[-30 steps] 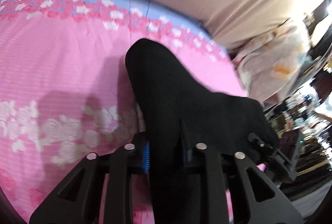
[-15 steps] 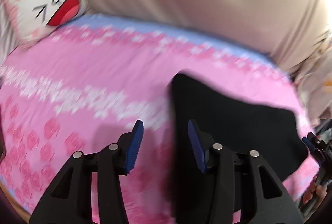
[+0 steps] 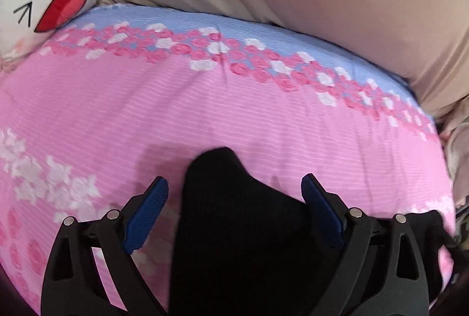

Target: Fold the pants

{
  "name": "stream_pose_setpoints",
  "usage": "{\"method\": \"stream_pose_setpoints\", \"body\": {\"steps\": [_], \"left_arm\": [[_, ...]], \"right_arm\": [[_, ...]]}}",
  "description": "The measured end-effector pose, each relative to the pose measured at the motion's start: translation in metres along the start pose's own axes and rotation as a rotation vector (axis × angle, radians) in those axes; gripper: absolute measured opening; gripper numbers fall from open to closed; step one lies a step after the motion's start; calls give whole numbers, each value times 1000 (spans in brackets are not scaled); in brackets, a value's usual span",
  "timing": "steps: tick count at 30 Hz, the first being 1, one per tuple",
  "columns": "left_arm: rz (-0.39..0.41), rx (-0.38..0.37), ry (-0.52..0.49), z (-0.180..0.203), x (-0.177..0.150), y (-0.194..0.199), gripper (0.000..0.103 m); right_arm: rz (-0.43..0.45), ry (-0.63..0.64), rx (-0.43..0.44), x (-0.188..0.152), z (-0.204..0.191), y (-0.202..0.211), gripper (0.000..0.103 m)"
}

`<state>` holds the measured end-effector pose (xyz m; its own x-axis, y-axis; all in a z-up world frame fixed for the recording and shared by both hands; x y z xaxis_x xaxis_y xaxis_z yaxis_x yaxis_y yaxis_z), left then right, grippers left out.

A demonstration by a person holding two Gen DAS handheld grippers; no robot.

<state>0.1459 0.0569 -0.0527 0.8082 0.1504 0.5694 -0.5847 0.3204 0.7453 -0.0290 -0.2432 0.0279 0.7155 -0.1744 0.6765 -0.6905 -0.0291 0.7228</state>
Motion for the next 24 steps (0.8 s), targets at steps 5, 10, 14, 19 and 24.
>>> {"method": "stream_pose_setpoints", "body": {"steps": [5,10,14,19,24], "left_arm": [[108,-11,-73,3,-8,32,90],[147,-58,-197,3,-53,101,98],[51,-126,-183,-12,-97,116,98],[-79,-191,-99,-19,-137,96,98],[-72,-193,-134,-14,-145,73,70]], "right_arm": [[-96,-56,-35,-20,34,-16,15],[11,-36,-4,-40,52,56,48],[-9,54,-13,-78,61,80,55],[-92,98,15,-120,60,58,63],[-84,38,98,-123,45,28,40]]}}
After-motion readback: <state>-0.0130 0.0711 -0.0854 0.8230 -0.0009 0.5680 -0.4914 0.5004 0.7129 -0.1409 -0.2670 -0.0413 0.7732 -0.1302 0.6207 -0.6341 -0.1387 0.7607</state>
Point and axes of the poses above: each gripper's, at about its wrist camera, not at the fingertips, and y roughly against the way its jaws point, z to its right, x to its top, the point moved 2 cm from there along -y, roughly the way its jaws point, and after that the axes turned 10 degrees about -x, right-handed, at the moved point
